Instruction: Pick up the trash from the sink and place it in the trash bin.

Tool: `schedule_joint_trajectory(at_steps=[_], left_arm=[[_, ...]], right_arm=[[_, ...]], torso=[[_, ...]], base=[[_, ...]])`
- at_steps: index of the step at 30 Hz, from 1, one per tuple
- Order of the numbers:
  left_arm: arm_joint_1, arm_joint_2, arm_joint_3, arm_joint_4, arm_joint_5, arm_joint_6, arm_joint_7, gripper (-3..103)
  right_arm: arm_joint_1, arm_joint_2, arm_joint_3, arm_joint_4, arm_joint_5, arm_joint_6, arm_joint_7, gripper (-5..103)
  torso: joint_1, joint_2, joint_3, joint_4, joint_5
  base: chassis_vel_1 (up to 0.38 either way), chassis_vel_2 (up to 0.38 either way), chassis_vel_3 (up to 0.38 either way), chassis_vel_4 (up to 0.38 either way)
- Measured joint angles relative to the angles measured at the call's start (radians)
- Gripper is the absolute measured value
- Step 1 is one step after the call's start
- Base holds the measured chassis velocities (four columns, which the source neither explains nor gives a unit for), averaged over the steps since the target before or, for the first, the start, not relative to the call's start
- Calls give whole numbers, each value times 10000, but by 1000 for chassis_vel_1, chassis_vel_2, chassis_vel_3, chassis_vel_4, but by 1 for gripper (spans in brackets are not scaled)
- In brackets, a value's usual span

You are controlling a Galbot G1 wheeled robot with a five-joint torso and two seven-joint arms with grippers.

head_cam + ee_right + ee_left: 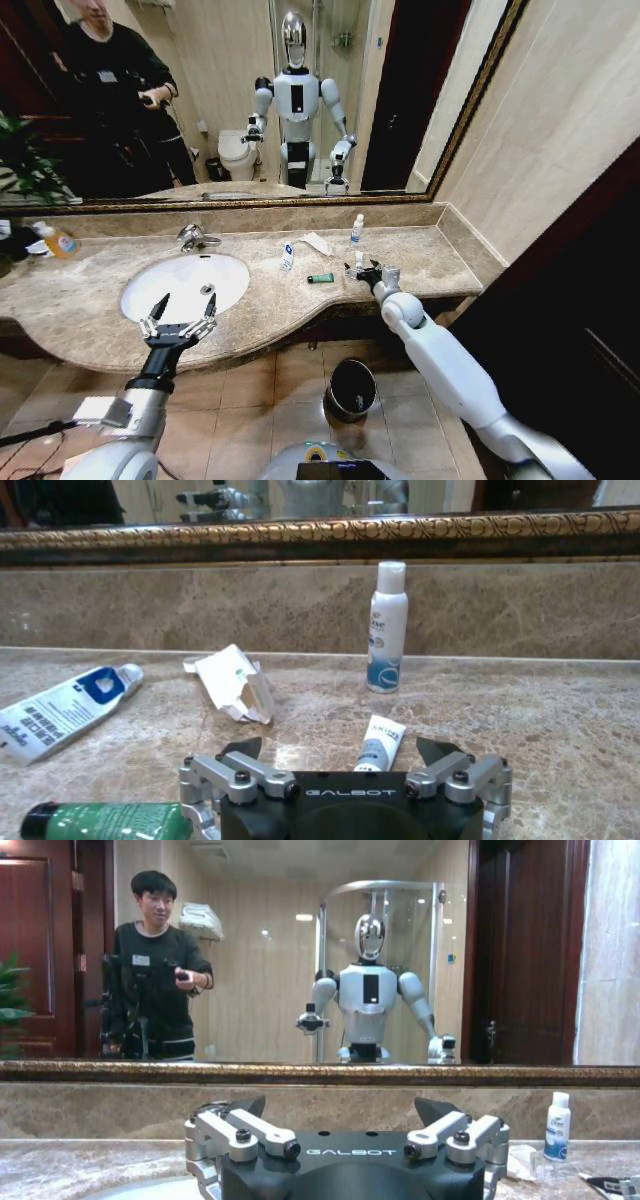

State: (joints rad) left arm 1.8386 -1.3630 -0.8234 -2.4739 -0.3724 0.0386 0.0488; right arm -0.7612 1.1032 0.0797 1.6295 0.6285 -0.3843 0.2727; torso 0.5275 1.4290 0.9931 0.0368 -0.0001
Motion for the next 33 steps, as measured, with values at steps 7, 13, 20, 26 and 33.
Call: schedule_joint_trajectory(at_steps=[7, 13, 20, 26, 33], left_arm=[[0, 0, 0, 0, 0, 0, 0, 100], [0, 0, 0, 0, 0, 0, 0, 100], [0, 0, 0, 0, 0, 0, 0, 100], [0, 0, 0, 0, 0, 0, 0, 100], [0, 0, 0, 0, 0, 0, 0, 100]], right_arm=[[17, 7, -30, -256, -39, -50, 52, 100], [26, 58, -26, -444, -79, -49, 35, 102], [-52, 55, 35, -489, -84, -28, 8, 78], [-112, 85, 86, -525, -67, -12, 11, 73], [-154, 147, 92, -517, -71, -15, 33, 73]], torso=[[0, 0, 0, 0, 1], [0, 0, 0, 0, 1], [0, 1, 0, -1, 1], [0, 1, 0, 0, 1], [0, 2, 0, 0, 1]], base=[[0, 0, 0, 0], [0, 0, 0, 0], [0, 0, 0, 0], [0, 0, 0, 0], [0, 0, 0, 0]])
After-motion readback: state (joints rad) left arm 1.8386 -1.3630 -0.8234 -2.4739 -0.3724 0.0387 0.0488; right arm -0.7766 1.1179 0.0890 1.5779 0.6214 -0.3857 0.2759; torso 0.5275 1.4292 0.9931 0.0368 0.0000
